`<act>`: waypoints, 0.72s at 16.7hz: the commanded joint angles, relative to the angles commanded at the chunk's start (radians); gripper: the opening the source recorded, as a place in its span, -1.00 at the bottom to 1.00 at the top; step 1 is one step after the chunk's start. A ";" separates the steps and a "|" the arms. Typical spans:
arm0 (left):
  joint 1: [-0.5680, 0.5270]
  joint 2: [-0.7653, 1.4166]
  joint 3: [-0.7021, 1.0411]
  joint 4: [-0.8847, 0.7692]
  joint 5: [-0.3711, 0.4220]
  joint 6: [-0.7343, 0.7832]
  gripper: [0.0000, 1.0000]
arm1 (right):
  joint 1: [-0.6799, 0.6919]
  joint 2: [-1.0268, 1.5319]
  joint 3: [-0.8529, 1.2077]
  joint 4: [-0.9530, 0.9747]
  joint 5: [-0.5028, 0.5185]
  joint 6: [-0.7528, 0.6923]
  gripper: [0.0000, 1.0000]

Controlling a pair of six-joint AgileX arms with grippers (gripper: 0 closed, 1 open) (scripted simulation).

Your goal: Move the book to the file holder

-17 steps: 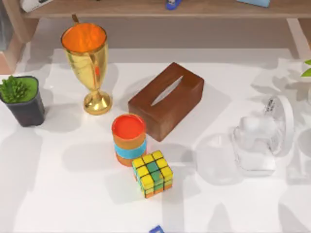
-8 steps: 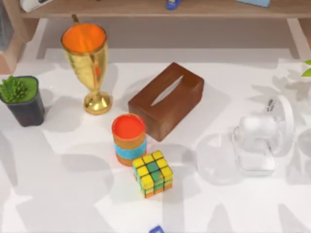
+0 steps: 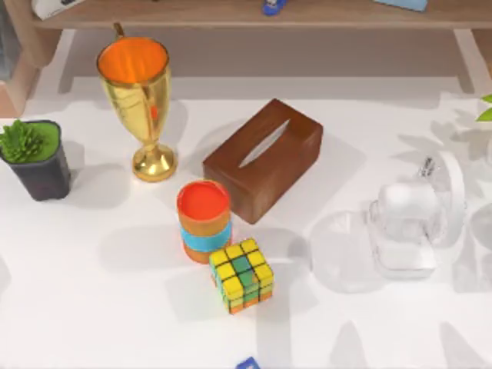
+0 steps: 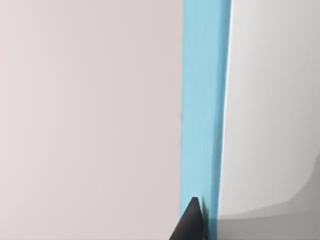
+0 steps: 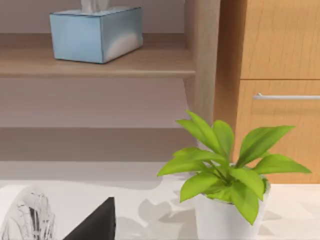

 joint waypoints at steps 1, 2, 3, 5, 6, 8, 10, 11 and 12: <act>-0.020 0.004 -0.029 0.031 0.037 0.048 -1.00 | 0.000 0.000 0.000 0.000 0.000 0.000 1.00; -0.047 0.008 -0.052 0.061 0.073 0.091 -1.00 | 0.000 0.000 0.000 0.000 0.000 0.000 1.00; -0.078 0.011 -0.070 0.089 0.108 0.129 -1.00 | 0.000 0.000 0.000 0.000 0.000 0.000 1.00; -0.143 0.021 -0.096 0.137 0.168 0.191 -1.00 | 0.000 0.000 0.000 0.000 0.000 0.000 1.00; -0.173 0.028 -0.104 0.155 0.191 0.213 -1.00 | 0.000 0.000 0.000 0.000 0.000 0.000 1.00; -0.214 0.045 -0.112 0.174 0.218 0.238 -1.00 | 0.000 0.000 0.000 0.000 0.000 0.000 1.00; -0.223 0.050 -0.113 0.178 0.224 0.243 -1.00 | 0.000 0.000 0.000 0.000 0.000 0.000 1.00; -0.223 0.050 -0.113 0.178 0.224 0.243 -1.00 | 0.000 0.000 0.000 0.000 0.000 0.000 1.00; -0.223 0.050 -0.113 0.178 0.224 0.243 -1.00 | 0.000 0.000 0.000 0.000 0.000 0.000 1.00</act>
